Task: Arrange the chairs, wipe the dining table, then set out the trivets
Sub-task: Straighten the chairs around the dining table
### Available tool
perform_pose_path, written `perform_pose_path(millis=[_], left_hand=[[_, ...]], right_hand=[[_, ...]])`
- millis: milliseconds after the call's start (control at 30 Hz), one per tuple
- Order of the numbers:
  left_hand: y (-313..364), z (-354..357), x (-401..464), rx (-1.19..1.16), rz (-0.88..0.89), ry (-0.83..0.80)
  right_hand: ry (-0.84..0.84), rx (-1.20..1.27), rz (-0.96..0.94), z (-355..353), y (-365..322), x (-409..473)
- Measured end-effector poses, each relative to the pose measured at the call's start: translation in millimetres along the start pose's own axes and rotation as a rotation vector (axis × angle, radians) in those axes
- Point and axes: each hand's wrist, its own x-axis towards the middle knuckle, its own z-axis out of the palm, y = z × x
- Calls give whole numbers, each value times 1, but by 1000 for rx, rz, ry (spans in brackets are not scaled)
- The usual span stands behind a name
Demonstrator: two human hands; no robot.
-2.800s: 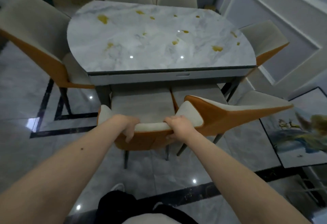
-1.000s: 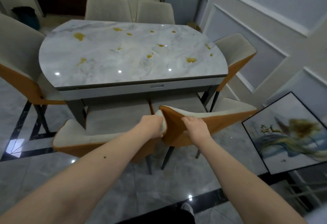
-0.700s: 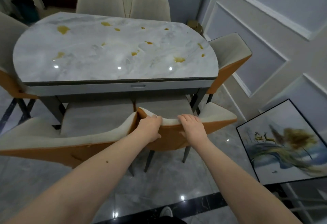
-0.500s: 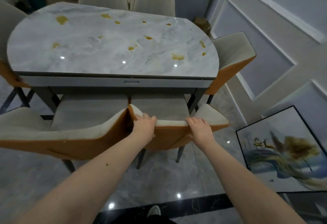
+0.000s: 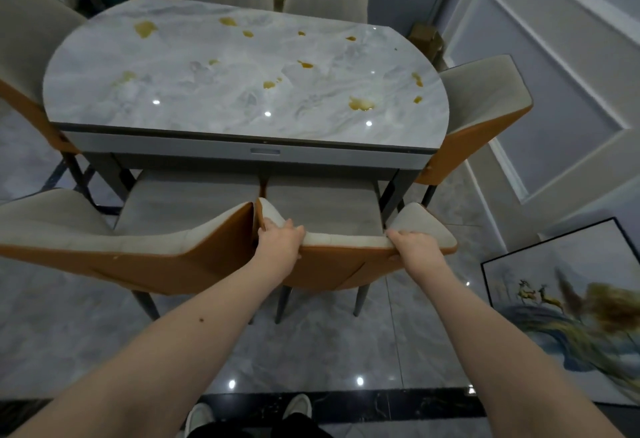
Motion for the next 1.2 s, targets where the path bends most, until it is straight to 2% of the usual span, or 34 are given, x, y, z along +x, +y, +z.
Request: perform_pose_path(millis=[400,867,1200], left_hand=[[4,11,-15,-14,54,7],[-3,11,-14,-59,73,43],[-31,0,-5,-5,19,45]], right_hand=[[-26,22,30,3,-2,-25],[18,-54,41,4,-10,-19],[65,5,-1,2,-32,-6]])
